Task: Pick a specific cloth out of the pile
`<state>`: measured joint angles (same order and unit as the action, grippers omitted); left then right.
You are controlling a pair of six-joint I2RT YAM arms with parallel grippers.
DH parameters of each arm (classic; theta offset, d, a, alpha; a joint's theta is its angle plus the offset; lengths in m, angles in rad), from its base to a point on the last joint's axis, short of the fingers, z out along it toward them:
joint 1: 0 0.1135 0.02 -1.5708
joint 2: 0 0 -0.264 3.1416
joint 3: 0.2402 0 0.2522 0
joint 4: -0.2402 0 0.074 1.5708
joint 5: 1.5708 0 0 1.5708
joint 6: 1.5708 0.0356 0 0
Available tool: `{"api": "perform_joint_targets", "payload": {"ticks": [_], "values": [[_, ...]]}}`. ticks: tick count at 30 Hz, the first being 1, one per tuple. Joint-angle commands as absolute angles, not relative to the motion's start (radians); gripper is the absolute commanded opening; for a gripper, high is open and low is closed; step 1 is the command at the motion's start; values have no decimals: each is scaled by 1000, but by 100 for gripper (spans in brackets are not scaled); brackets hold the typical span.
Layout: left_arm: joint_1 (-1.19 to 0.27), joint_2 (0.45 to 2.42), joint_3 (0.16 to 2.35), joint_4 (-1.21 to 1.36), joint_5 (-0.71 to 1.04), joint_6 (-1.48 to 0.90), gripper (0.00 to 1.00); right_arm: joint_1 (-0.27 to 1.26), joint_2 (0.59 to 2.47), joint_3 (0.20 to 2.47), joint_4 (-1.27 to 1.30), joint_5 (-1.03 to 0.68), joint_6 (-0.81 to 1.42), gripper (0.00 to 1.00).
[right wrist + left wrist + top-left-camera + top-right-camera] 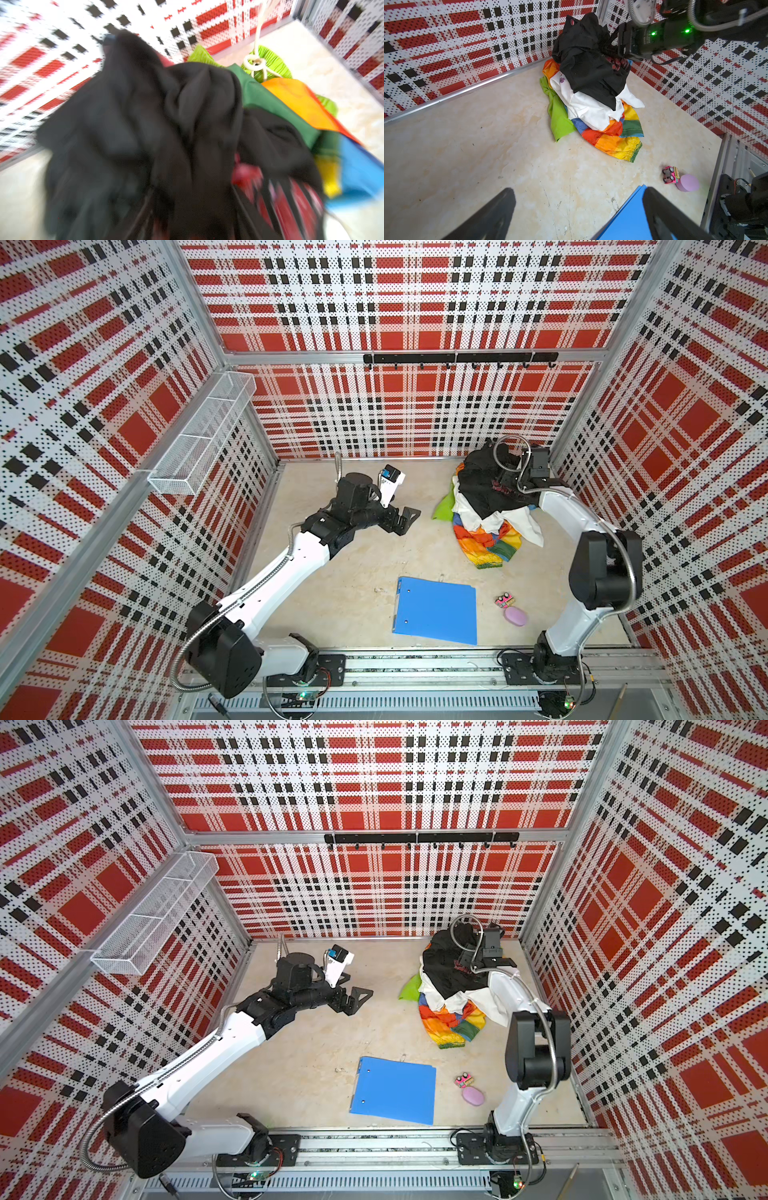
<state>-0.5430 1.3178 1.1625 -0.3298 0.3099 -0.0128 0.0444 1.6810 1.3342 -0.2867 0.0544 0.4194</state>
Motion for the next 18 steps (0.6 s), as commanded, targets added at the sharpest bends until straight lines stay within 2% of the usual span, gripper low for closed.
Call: {"api": "perform_joint_targets", "payload": {"ticks": [1,11,18], "values": [[-548,1301,1164,-314,316,-2,99,48,1537,1249,-251,23,377,65],[-551,1299,1163,-314,319,-2,99,50,1253,866,-250,-63,426,71],[-550,1309,1163,-310,344,-3,99,50,1290,714,-234,-38,453,80]]}}
